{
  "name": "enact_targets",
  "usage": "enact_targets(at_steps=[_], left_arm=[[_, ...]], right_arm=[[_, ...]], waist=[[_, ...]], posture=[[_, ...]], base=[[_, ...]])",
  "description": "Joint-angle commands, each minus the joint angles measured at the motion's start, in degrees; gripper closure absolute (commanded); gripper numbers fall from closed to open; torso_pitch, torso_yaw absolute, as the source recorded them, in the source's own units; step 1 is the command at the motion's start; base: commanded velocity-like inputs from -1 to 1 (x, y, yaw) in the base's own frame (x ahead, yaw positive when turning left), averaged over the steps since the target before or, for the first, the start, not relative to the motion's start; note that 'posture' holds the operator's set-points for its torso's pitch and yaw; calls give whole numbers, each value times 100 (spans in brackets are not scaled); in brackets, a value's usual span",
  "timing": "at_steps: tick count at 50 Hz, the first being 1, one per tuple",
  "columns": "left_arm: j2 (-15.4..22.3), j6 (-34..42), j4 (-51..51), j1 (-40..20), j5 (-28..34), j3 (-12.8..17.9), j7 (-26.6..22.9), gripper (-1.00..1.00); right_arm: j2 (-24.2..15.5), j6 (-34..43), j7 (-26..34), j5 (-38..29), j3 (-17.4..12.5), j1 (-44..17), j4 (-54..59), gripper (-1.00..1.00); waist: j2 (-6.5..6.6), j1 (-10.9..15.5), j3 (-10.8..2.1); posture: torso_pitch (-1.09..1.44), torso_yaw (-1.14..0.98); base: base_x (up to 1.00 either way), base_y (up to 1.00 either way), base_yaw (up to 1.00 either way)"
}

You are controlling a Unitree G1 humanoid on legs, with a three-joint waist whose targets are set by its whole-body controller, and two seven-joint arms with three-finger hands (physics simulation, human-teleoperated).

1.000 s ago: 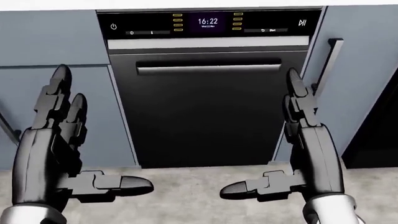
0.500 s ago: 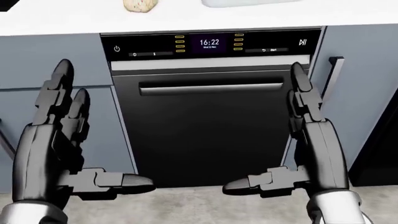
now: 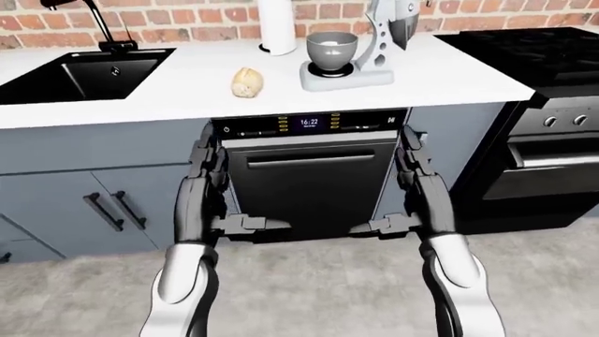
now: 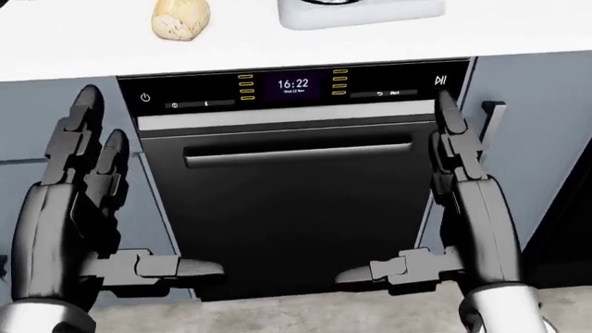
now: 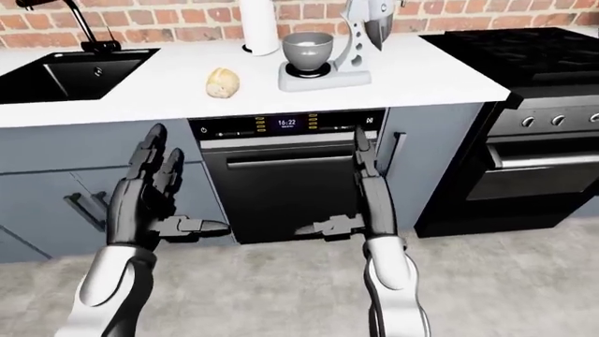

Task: Place the bread in the stand mixer bowl.

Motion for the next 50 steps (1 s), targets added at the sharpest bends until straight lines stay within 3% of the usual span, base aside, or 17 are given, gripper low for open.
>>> enact_targets(at_steps=[1,3,4,6,13,17,18,19,22,27,30,33,39,43,44,45,50], left_arm=[[25,-182,-155,-79,10,35,16,-100],[26,-164,-184,-73,-1,44,13,-100],[29,-165,-185,-70,-1,47,12,-100],[30,-174,-182,-64,-10,62,9,-100],[27,-218,-170,-24,-16,63,10,-100],[29,-191,-204,-28,-23,66,14,-100],[30,-188,-214,-25,-25,69,15,-100],[29,-187,-221,-21,-27,70,18,-100],[24,-200,-235,1,-30,64,19,-100],[24,-164,-291,10,-20,44,29,-100],[27,-75,-380,-10,-21,42,38,-100],[23,-82,-394,5,-13,31,38,-100],[26,0,-474,-21,-18,41,44,-100],[26,49,-536,-20,-38,59,44,-100],[32,119,-612,-34,-50,72,51,-100],[34,162,-667,-37,-60,78,56,-100],[42,196,-715,-47,-76,95,60,-100]], right_arm=[[9,-166,-1,10,24,-96,-206,-100],[18,-190,-8,9,34,-90,-187,-100],[18,-195,-10,8,36,-89,-183,-100],[21,-216,-13,12,35,-80,-171,-100],[28,-236,-27,2,50,-48,-180,-100],[29,-220,-29,-2,50,-33,-220,-100],[28,-206,-26,-2,47,-25,-250,-100],[27,-198,-26,-3,44,-18,-268,-100],[28,-192,-25,-1,37,9,-313,-100],[27,-171,-23,4,20,61,-396,-100],[23,-122,-14,4,9,99,-506,-100],[23,-112,-11,8,-5,142,-575,-100],[23,-63,-10,-4,-4,160,-675,-100],[27,-47,-9,-11,-4,189,-736,-100],[26,-4,-4,-19,-2,199,-801,-100],[25,28,0,-26,-3,207,-854,-100],[23,136,13,-50,-26,259,-1067,-100]], waist=[[23,7,-71],[353,-4,-180],[359,-6,-260],[286,42,-123],[-88,139,-143],[-587,144,-207],[-344,81,-198],[-452,120,-177],[-378,62,-195],[-36,9,-98],[317,-35,-266],[229,87,-120],[-86,147,-126],[-671,143,-281],[-364,83,-186],[-494,112,-180],[-275,42,-130]], posture=[[0,0],[0,0],[0,0],[0,0],[0,0],[0,0],[0,0],[0,0],[0,0],[0,0],[0,0],[0,0],[0,0],[0,0],[0,0],[0,0],[0,0]], base=[[20,0,0],[21,0,0],[20,0,0],[21,0,0],[21,0,0],[21,0,0],[21,0,0],[20,0,0],[21,0,0],[21,0,0],[21,0,0],[21,0,0],[21,0,0],[21,0,0],[20,0,0],[21,0,0],[21,0,0]])
